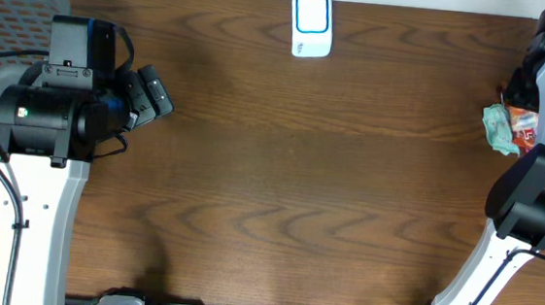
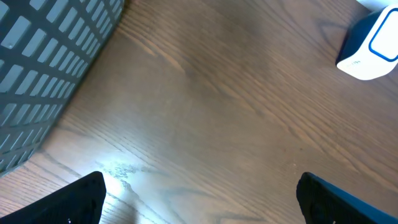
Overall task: Scan the item barcode
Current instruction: 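Carry the small orange box to the far right pile and release it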
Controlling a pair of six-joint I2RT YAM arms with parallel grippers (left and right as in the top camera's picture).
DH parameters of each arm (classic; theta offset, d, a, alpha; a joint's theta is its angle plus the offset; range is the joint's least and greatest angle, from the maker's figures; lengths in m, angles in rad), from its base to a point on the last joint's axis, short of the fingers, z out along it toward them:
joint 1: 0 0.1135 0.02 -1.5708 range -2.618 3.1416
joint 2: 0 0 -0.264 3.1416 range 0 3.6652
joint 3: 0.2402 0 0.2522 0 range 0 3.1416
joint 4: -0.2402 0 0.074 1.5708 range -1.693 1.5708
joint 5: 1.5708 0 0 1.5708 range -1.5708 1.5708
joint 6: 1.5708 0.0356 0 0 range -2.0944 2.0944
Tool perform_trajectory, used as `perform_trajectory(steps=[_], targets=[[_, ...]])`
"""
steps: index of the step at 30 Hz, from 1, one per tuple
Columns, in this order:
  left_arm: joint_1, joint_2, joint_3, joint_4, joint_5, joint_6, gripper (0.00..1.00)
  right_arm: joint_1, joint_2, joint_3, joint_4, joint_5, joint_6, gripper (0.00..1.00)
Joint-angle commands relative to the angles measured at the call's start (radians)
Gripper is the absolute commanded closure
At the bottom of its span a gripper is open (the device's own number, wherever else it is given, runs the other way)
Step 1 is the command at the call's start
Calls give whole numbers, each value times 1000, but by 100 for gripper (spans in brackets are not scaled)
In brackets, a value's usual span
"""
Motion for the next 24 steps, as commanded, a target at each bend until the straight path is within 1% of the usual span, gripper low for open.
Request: perform_trajectory(steps=[1,3,4,5,7,8,11,15,17,21,24], targets=[[4,4,4,-3,-13,14,2,2,2,-5,-4,-43,9,44],[4,4,4,-3,-13,14,2,3,-1,-4,-9,-54,10,39],[4,4,4,-4,-13,14,2,3,-5,-3,-18,-54,10,34],[4,4,4,-3,-13,14,2,3,-14,-3,-27,-54,10,26],[4,4,4,-4,-13,14,2,3,-39,-3,-50,-55,10,6],[4,4,4,-3,-13,14,2,3,-74,-3,-74,-74,9,1],[4,4,4,-4,-13,14,2,2,-157,-4,-109,-185,9,1],[4,4,4,-4,-13,14,2,5,-295,-6,-114,-404,8,1],[4,4,4,-3,-13,14,2,14,-361,-13,-114,-468,6,1],[4,4,4,-3,-13,14,2,62,-525,-89,-106,-490,-14,1],[4,4,5,-4,-13,14,2,110,-665,-226,-68,-491,-46,1]])
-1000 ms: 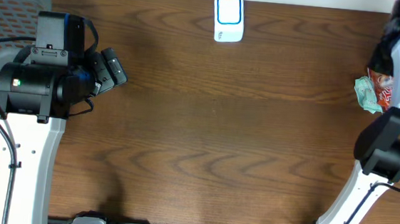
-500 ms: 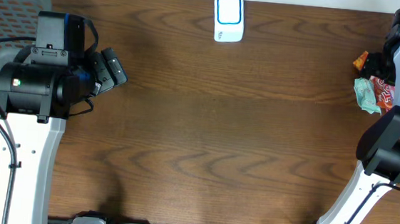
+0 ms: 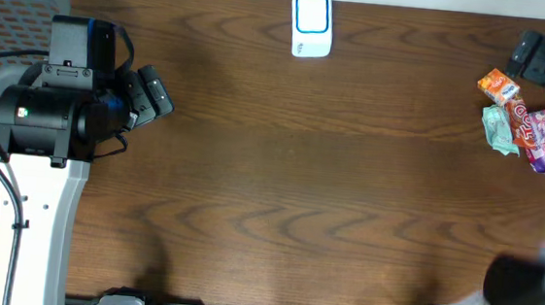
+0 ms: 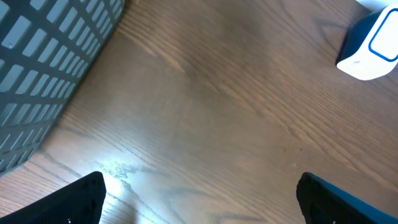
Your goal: Scan the item barcode
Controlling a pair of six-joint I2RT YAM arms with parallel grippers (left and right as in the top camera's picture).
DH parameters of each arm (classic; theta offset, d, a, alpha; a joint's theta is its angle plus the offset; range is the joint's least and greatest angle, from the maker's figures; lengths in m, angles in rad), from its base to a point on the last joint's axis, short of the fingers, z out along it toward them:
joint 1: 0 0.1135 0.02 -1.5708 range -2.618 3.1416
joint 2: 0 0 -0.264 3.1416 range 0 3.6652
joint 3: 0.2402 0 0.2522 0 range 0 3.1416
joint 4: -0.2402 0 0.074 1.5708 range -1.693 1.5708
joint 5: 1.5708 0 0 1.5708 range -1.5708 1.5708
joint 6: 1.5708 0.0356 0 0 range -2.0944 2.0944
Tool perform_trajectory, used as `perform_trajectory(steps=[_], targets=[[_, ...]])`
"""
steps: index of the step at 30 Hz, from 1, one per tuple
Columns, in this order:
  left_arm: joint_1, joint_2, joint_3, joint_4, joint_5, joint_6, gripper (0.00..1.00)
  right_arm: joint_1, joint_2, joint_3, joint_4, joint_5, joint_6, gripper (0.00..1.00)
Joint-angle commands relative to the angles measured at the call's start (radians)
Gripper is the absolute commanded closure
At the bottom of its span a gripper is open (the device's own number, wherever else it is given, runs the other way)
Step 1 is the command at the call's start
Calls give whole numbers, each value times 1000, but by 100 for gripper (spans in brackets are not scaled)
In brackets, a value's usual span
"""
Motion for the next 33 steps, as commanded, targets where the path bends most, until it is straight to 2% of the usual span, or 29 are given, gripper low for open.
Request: perform_trajectory(steps=[1,8,13,17,20,27,33], targets=[[4,4,4,-3,-13,14,2,68,-164,-193,24,-58,-55,1],[4,4,4,-3,-13,14,2,127,-589,-664,222,-150,-51,1],[4,4,4,-3,-13,14,2,130,-821,-834,290,-270,-51,1],[4,4,4,-3,-13,14,2,130,-937,-885,245,-294,-52,1],[4,4,4,-3,-13,14,2,130,-995,-888,141,-294,-52,1],[4,4,4,-3,-13,14,2,130,-1017,-888,-44,-294,-52,1],[4,4,4,-3,-13,14,2,130,-1017,-888,-138,-293,-52,1]])
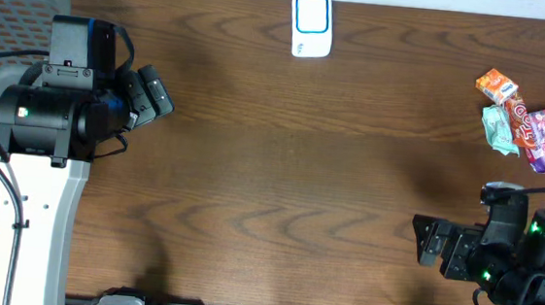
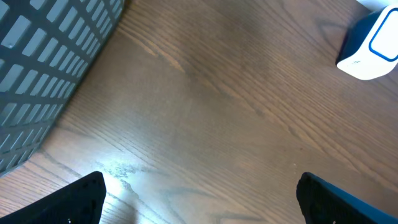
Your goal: Scan the item barcode
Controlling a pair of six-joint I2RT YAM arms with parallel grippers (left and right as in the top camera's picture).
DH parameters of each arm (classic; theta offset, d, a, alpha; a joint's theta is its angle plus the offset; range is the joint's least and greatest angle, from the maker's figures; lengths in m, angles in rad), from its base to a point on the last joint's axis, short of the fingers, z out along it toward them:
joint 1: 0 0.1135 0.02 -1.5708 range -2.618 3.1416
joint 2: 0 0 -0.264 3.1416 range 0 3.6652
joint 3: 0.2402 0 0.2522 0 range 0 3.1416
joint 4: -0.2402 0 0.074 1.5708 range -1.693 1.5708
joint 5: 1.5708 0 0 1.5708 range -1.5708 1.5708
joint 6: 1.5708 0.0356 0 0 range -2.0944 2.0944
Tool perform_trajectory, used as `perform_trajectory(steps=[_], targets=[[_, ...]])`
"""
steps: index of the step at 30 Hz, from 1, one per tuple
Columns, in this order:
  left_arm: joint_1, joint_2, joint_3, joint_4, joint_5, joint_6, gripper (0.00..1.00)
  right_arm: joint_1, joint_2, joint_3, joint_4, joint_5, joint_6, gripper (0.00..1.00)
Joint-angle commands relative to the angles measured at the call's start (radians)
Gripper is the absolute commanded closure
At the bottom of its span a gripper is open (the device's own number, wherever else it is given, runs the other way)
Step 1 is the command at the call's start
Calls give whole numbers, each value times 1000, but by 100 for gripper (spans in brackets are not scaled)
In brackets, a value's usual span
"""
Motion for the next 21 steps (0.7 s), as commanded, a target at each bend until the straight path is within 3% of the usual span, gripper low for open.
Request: perform_trajectory(steps=[1,8,11,17,21], targets=[[3,4,5,-3,-13,14,2,6,-3,-3,-25,-5,-13,1],[3,4,5,-3,-13,14,2,26,-31,-5,-69,33,-13,1],[3,4,5,-3,-13,14,2,33,-56,-18,-13,40,-18,1],[3,4,5,-3,-13,14,2,77,-187,-162,323,-85,-194,1],[3,4,5,-3,-13,14,2,119,-312,-345,546,-95,-196,1]])
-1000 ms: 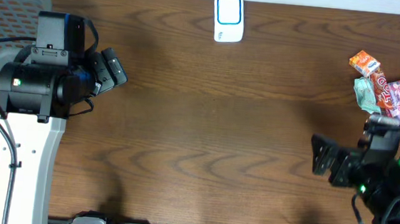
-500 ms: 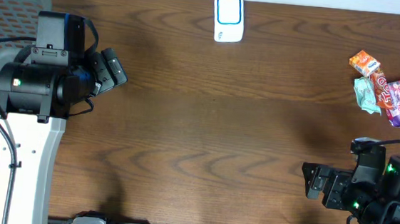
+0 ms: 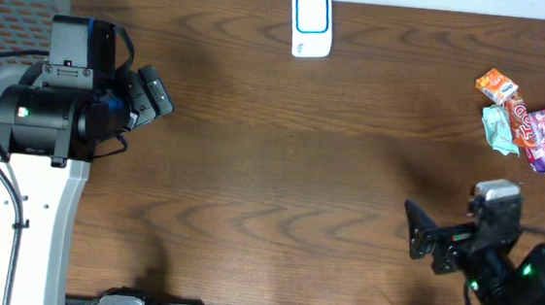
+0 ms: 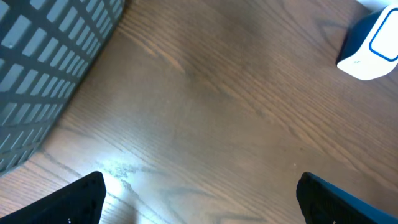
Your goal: Scan the item barcode
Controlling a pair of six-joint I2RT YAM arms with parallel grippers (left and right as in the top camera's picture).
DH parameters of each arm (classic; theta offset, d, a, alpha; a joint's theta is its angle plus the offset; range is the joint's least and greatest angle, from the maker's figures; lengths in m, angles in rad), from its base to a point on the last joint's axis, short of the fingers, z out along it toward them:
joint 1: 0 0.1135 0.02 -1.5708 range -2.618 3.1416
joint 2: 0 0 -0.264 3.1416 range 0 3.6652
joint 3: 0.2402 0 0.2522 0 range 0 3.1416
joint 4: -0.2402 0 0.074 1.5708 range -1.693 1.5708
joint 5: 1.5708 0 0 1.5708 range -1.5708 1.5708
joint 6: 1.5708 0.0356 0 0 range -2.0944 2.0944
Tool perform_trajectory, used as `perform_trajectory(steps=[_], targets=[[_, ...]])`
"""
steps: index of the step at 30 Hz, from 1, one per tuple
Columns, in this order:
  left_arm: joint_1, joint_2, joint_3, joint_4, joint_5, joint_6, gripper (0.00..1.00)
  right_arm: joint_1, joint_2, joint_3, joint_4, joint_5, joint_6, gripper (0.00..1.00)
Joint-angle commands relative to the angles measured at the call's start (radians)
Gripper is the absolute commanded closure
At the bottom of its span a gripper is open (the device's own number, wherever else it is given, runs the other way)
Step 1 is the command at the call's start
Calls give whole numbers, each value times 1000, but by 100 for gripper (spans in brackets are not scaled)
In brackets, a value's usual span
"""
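The white and blue barcode scanner stands at the table's far edge and shows at the upper right in the left wrist view. Three snack packets lie at the right: an orange one, a pale green one and a pink one. My left gripper rests at the left, open over bare wood, nothing between its fingertips. My right gripper sits low at the front right, well short of the packets, its two fingers apart and empty.
A grey mesh basket stands at the far left, filling the upper left of the left wrist view. Brown wood spans the table's middle between the arms.
My right arm has shifted slightly left and away from the front edge. The left arm, the scanner and the packets are where they were.
My right arm first reached over the snack packets at the right edge, partly hiding them. Then it was at the far right corner, with the orange, green and pink packets in the open. Later it lay low at the front right, where it stays. The left arm never moved.
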Motion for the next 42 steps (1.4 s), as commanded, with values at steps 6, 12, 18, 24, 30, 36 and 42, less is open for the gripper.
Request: perform_trajectory(steps=[6,12,18,24,30,36,42], targets=[[3,4,5,-3,-13,14,2,62,-296,-442,424,-45,-57,1],[3,4,5,-3,-13,14,2,59,-404,-647,665,-37,-58,1],[3,4,6,-3,-13,14,2,60,-465,-799,892,36,-21,1],[3,4,5,-3,-13,14,2,60,-478,-839,925,151,66,1],[3,4,5,-3,-13,14,2,60,-478,-867,923,193,74,1],[3,4,5,-3,-13,14,2,60,-478,-904,911,202,74,1],[3,4,5,-3,-13,14,2,60,-477,-903,813,209,100,1]])
